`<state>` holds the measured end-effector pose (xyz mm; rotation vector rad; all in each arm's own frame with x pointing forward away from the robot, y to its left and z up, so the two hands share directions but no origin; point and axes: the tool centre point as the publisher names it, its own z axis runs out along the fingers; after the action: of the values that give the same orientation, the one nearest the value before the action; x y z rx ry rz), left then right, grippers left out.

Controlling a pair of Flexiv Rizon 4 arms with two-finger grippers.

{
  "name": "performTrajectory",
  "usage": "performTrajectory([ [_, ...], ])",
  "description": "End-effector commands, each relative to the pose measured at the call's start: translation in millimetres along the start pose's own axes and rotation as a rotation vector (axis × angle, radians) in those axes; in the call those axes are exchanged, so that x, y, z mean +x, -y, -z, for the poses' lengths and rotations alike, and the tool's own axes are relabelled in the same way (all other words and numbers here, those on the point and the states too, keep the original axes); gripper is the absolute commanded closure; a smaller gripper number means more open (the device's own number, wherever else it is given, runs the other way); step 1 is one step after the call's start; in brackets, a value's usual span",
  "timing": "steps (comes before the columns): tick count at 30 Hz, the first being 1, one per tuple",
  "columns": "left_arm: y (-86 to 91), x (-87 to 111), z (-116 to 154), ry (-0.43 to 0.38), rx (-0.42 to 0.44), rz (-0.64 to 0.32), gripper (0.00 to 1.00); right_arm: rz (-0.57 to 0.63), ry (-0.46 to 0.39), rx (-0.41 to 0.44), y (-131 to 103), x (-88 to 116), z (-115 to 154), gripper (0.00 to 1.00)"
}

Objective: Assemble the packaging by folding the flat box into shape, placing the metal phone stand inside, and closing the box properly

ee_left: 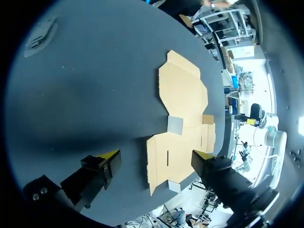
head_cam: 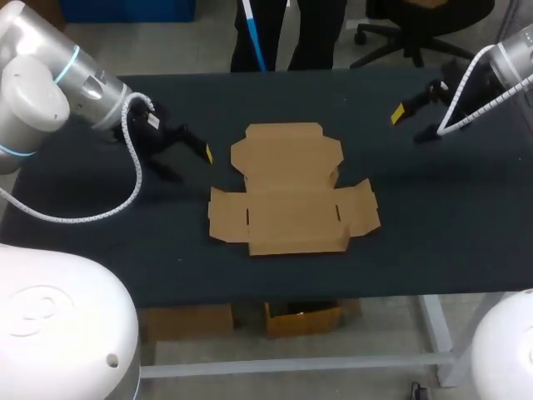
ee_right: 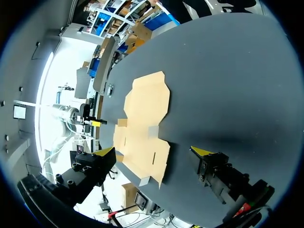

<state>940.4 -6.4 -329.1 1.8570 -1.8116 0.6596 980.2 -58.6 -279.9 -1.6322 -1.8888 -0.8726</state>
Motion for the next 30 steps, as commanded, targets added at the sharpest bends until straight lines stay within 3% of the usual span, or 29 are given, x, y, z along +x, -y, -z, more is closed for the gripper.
performTrajectory([
  [1, -0.7, 1.3, 9, 0.005, 0.014, 0.008, 0.00, 0.000, -0.009, -0.004, -1, 1, 1, 0.00],
  [9, 8.2, 6.2, 29, 0.061, 0.064, 0.008, 0.00, 0.005, -0.019, 0.005, -5, 8, -2, 0.00],
  [18, 22.4, 15.8, 54, 0.108, 0.122, 0.015, 0.00, -0.094, -0.004, 0.024, -2, 3, -16, 0.00],
  [30, 22.4, 15.8, 54, 0.108, 0.122, 0.015, 0.00, -0.094, -0.004, 0.024, -2, 3, -16, 0.00],
])
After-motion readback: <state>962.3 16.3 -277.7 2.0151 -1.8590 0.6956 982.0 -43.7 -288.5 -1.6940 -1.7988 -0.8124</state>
